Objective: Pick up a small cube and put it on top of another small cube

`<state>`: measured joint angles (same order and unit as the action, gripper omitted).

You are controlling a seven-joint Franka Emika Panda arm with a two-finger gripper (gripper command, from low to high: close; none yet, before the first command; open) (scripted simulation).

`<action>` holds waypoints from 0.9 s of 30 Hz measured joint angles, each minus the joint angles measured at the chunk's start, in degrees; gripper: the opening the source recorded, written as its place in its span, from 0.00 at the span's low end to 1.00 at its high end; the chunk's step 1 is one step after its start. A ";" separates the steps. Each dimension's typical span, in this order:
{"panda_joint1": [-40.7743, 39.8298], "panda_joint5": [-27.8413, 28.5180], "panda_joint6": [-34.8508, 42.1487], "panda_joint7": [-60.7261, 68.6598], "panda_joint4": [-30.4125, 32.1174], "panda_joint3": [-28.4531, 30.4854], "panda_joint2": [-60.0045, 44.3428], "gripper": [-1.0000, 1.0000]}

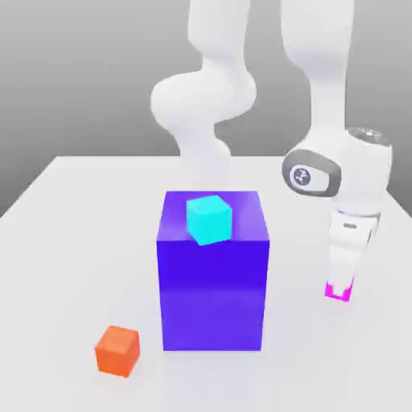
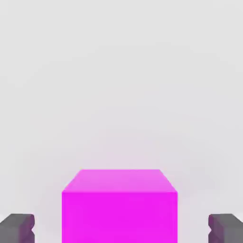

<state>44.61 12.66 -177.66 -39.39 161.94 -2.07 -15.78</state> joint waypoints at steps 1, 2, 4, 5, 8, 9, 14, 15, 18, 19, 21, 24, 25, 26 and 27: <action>0.00 0.02 0.00 -0.02 0.00 0.00 0.00 0.00; 0.00 0.07 0.01 -0.07 0.00 -0.01 0.00 0.00; 0.00 0.18 0.02 -0.18 0.00 -0.02 0.00 0.00; 0.46 0.34 -0.46 -0.33 -0.11 0.49 -0.57 0.00; -1.77 -1.51 2.69 1.30 0.65 -2.11 3.32 0.00; -2.76 -2.99 4.20 2.45 1.04 -3.46 5.23 0.00; -3.85 -10.95 12.09 8.55 2.07 -6.44 14.19 0.00; -4.35 -10.76 13.34 9.18 0.75 -6.27 14.12 0.00; -5.86 -9.10 16.73 11.01 -4.84 -5.59 11.92 0.00; -6.23 -8.59 17.84 11.72 -6.87 -5.35 10.97 0.00; -6.87 -7.87 20.02 13.37 -11.00 -4.90 9.00 0.00; -7.91 -7.40 23.27 16.32 -17.23 -4.29 5.99 0.00; -8.30 -7.36 24.35 17.39 -19.31 -4.13 4.98 0.00; -8.71 -7.36 25.43 18.50 -21.38 -3.98 3.96 0.00; -9.15 -7.40 26.51 19.64 -23.46 -3.86 2.95 0.00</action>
<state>35.46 5.26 -151.16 -19.76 138.48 -5.94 -12.83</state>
